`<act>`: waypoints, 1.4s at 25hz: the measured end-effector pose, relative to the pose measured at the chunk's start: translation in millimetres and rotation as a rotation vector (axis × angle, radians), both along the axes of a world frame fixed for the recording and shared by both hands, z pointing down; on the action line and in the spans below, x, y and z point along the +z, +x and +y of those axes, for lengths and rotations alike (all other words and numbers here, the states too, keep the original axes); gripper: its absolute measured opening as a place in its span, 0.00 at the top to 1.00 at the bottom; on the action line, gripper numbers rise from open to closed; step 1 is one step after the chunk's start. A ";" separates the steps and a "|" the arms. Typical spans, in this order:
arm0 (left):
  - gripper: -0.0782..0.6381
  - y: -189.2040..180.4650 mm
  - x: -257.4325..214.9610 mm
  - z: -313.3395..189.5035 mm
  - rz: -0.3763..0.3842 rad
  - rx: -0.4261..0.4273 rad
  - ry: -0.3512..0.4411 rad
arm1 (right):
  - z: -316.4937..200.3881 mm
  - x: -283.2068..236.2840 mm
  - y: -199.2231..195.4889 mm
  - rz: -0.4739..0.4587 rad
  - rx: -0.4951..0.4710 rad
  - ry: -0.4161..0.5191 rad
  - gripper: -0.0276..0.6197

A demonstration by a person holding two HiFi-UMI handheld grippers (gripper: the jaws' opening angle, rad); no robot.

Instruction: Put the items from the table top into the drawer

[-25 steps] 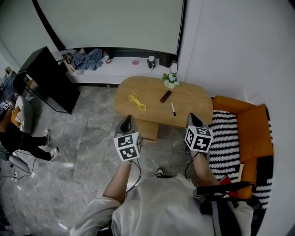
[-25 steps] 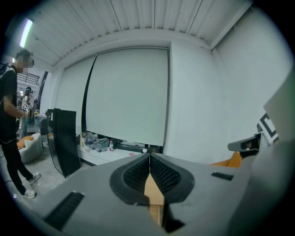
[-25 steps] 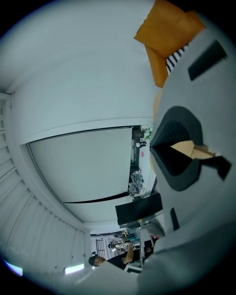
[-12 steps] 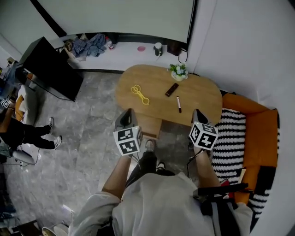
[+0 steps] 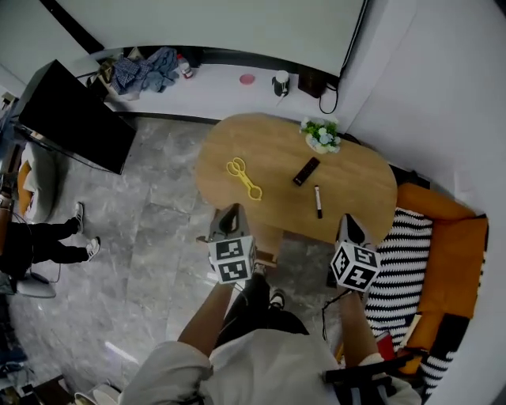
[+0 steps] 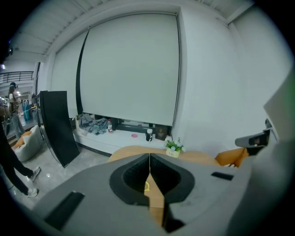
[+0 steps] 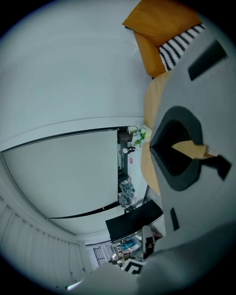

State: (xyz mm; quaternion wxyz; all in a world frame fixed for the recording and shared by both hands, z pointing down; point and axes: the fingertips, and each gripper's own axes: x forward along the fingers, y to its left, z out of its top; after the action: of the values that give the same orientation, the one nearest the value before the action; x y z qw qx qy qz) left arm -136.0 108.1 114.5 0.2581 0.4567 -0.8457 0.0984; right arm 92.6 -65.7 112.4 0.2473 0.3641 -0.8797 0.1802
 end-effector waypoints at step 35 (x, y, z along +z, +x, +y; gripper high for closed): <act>0.87 -122.9 358.5 -86.0 0.240 -0.141 -0.205 | -26.0 318.7 -66.8 0.200 0.052 -0.223 0.97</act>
State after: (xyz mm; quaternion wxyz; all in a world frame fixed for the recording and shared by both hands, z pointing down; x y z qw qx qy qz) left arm -259.0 22.1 472.9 0.4087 0.3762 -0.8242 0.1105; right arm 25.8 -91.7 431.1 0.3678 0.3730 -0.8155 0.2462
